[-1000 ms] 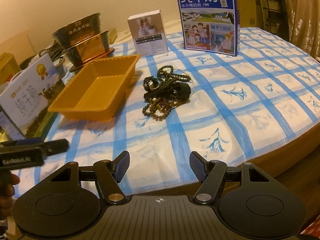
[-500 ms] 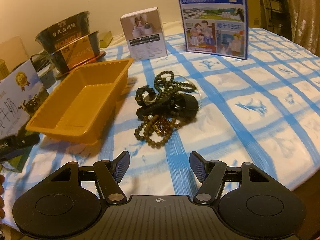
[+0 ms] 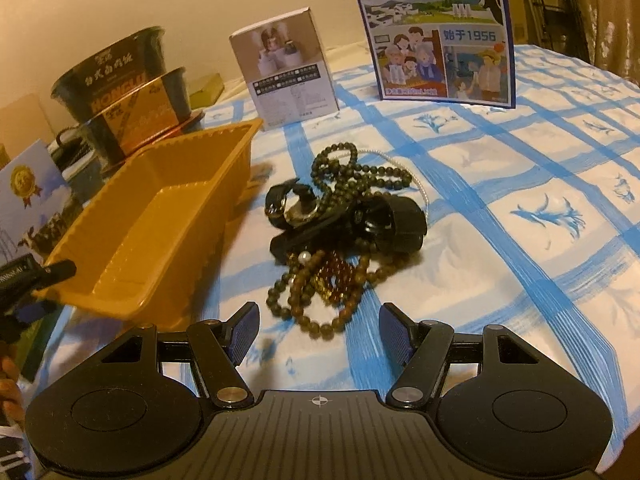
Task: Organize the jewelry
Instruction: 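Grasp the orange tray rim with the left tool while the right tool approaches the bead pile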
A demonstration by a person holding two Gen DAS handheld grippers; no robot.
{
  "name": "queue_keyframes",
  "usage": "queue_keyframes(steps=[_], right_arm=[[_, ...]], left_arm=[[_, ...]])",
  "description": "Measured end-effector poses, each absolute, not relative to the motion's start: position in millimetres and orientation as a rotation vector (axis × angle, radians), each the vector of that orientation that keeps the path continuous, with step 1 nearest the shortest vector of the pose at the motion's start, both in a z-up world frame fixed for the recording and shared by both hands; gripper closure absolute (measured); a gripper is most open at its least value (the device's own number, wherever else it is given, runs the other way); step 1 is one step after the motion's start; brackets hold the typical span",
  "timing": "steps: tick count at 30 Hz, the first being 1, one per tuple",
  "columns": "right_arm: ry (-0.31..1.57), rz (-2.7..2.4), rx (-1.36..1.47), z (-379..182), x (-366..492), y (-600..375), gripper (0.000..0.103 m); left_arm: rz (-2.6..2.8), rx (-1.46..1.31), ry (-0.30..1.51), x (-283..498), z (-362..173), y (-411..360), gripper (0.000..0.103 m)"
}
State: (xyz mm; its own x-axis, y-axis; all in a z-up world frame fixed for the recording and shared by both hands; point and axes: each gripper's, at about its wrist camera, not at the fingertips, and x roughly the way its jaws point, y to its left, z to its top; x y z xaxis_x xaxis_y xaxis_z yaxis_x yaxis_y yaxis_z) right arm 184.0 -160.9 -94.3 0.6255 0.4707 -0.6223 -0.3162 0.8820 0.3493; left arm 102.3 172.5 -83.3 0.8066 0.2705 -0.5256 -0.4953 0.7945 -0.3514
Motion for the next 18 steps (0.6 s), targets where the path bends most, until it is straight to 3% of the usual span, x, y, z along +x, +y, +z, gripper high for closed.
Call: queue_keyframes(steps=[3, 10, 18], right_arm=[[0.778, 0.453, 0.24, -97, 192, -162, 0.037], [0.761, 0.455, 0.243, -97, 198, -163, 0.037], [0.745, 0.461, 0.231, -98, 197, -163, 0.037]], left_arm=[[0.448, -0.494, 0.46, 110, -88, 172, 0.045], [0.463, -0.479, 0.443, 120, -96, 169, 0.076], [0.447, -0.447, 0.417, 113, -91, 170, 0.089]])
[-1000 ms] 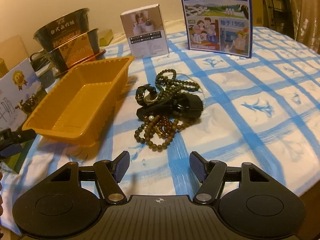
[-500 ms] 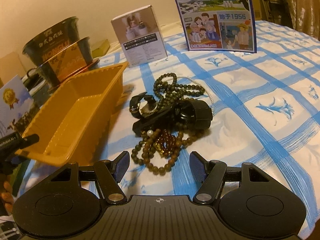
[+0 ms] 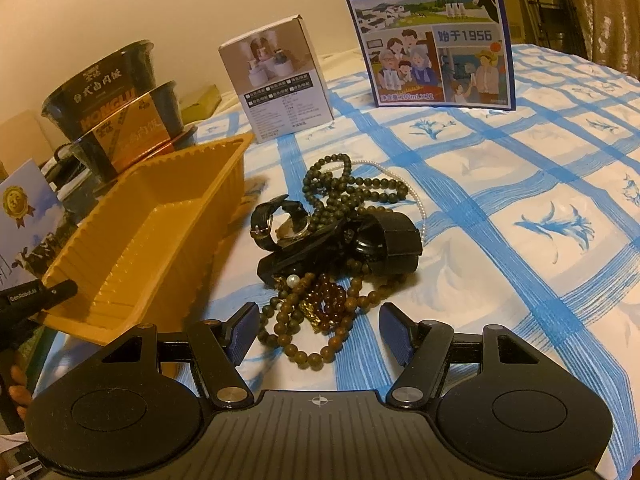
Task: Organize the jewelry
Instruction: 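Grasp the orange tray rim with the left tool while the right tool approaches the bead pile, then grasp a black bracelet from the bead pile with the right tool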
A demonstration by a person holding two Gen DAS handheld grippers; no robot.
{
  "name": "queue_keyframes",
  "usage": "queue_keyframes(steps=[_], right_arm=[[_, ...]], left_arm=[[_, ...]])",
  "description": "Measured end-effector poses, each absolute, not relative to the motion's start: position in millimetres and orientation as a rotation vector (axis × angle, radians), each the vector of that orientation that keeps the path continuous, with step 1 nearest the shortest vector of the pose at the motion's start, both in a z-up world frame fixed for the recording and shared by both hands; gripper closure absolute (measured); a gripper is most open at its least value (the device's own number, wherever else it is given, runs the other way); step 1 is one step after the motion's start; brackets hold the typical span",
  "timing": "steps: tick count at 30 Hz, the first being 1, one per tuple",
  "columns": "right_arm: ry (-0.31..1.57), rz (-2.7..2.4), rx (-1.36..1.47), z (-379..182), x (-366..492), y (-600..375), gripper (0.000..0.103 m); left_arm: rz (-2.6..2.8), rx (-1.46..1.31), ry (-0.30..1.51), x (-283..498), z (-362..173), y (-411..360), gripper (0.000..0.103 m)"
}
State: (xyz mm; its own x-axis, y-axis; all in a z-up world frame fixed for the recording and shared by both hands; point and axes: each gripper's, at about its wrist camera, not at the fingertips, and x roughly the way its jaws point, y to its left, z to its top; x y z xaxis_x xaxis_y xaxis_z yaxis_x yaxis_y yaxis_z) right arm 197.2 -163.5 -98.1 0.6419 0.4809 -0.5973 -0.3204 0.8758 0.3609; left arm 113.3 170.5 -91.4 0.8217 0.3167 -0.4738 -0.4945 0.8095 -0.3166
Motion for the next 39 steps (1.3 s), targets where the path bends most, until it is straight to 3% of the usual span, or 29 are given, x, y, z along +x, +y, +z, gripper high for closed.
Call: queue_keyframes(steps=[18, 21, 32, 36, 39], right_arm=[[0.631, 0.563, 0.113, -73, 212, -140, 0.038], [0.638, 0.578, 0.056, -71, 228, -124, 0.052], [0.711, 0.579, 0.053, -87, 264, -98, 0.064], [0.698, 0.573, 0.024, -90, 268, -92, 0.086], [0.668, 0.584, 0.01, -87, 268, -92, 0.087]], left_arm=[[0.394, -0.217, 0.388, 97, -63, 148, 0.096], [0.39, -0.183, 0.385, 97, -59, 145, 0.096], [0.398, -0.13, 0.398, 97, -49, 145, 0.096], [0.403, -0.127, 0.398, 94, -47, 145, 0.096], [0.402, -0.123, 0.4, 94, -47, 144, 0.096]])
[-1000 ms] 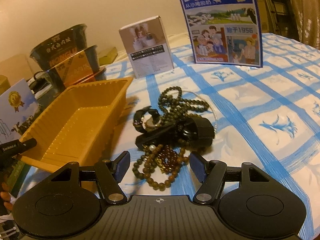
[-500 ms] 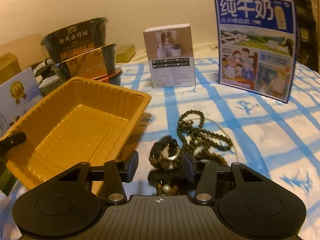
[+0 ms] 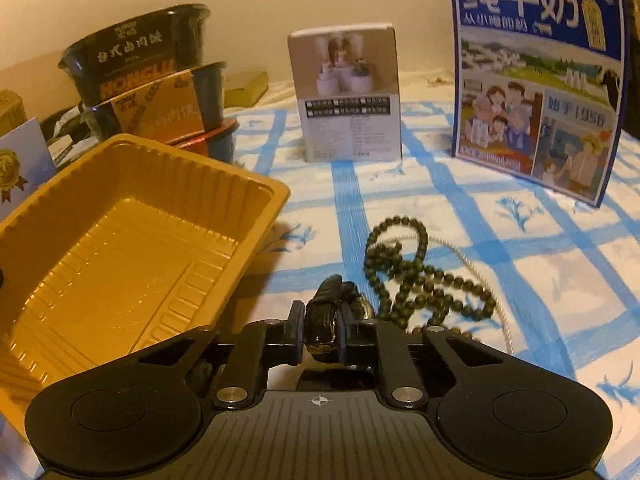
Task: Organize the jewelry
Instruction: 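Grasp a black bracelet from the bead pile with the right tool, then carry the black bracelet into the orange tray and open the right tool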
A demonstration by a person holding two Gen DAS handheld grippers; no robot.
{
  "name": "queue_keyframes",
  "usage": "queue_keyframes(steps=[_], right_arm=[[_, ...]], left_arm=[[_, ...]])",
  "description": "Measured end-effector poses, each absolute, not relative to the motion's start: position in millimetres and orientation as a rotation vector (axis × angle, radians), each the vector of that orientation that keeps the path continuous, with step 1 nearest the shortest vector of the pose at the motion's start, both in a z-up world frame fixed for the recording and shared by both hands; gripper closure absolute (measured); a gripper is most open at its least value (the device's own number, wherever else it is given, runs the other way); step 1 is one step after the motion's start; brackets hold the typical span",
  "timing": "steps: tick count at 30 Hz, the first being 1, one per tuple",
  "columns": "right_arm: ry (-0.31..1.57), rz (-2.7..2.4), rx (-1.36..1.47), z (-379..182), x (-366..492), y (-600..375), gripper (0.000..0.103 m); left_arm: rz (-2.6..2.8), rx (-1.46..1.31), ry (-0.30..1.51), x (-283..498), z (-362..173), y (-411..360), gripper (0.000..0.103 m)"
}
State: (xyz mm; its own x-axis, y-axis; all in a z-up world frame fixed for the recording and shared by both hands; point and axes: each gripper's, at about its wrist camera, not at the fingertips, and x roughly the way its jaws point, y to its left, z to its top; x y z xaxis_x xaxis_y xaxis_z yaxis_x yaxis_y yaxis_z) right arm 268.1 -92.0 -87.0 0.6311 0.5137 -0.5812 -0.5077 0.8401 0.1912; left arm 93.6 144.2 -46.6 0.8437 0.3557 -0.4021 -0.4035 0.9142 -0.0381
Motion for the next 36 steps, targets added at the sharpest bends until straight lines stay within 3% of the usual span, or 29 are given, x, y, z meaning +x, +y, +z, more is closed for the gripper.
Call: queue_keyframes(steps=[14, 27, 29, 31, 36], right_arm=[[0.441, 0.828, -0.084, -36, 212, -67, 0.088], [0.485, 0.97, -0.25, -65, 182, -20, 0.087], [0.517, 0.988, -0.218, -62, 182, -21, 0.081], [0.511, 0.993, -0.169, -58, 180, -29, 0.053], [0.524, 0.929, -0.018, -50, 185, -70, 0.048]], left_arm=[[0.403, -0.135, 0.412, 94, -47, 145, 0.097], [0.399, -0.163, 0.425, 90, -47, 148, 0.097], [0.404, -0.157, 0.425, 89, -47, 147, 0.097], [0.407, -0.159, 0.424, 89, -47, 147, 0.097], [0.411, -0.155, 0.424, 89, -47, 145, 0.097]])
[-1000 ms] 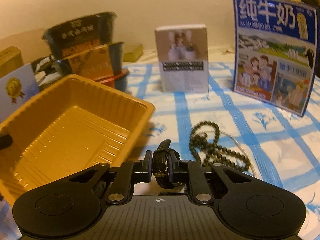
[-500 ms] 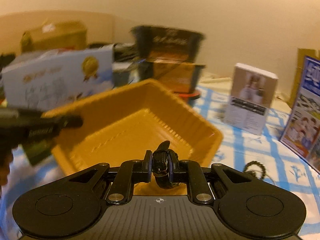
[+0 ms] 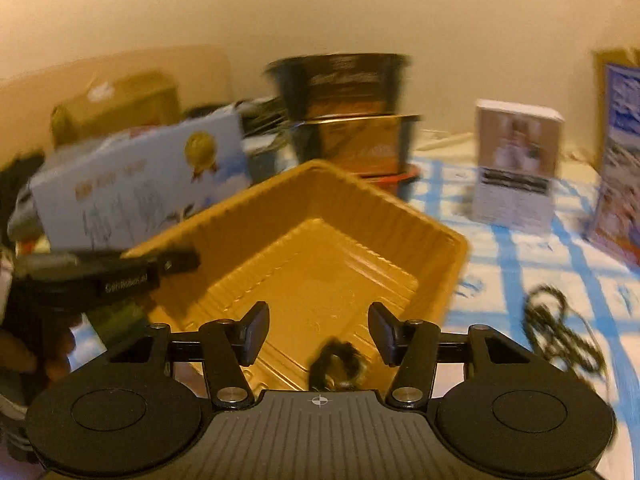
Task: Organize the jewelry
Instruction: 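Carry the black bracelet into the orange tray and open the right tool, then grasp another black piece from the bead pile with the right tool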
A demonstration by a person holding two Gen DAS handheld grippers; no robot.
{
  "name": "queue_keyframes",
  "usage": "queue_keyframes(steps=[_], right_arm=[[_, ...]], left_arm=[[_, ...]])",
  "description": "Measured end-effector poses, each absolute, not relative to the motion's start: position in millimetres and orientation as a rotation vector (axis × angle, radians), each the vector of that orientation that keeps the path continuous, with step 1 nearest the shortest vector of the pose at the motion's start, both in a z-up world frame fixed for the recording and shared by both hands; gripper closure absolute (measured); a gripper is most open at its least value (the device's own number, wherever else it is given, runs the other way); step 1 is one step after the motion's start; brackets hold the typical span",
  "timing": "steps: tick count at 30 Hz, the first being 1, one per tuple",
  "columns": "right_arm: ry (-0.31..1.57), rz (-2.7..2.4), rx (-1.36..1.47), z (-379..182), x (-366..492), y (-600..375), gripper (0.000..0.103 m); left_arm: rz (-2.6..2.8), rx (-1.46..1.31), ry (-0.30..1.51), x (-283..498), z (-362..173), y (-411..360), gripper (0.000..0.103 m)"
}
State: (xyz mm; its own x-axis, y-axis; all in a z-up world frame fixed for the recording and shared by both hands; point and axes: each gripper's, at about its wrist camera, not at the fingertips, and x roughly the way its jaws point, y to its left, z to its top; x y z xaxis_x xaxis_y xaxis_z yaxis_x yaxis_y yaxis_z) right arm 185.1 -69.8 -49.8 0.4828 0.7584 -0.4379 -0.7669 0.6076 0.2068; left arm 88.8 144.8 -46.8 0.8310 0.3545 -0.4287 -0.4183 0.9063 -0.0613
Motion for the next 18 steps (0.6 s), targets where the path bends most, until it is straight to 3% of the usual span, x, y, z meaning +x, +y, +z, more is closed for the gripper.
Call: queue_keyframes(steps=[9, 18], right_arm=[[0.587, 0.693, -0.109, -67, 216, -144, 0.048], [0.542, 0.795, -0.382, -82, 228, -131, 0.048]], left_arm=[[0.421, -0.151, 0.422, 90, -47, 144, 0.097], [0.425, -0.138, 0.426, 92, -47, 144, 0.097]])
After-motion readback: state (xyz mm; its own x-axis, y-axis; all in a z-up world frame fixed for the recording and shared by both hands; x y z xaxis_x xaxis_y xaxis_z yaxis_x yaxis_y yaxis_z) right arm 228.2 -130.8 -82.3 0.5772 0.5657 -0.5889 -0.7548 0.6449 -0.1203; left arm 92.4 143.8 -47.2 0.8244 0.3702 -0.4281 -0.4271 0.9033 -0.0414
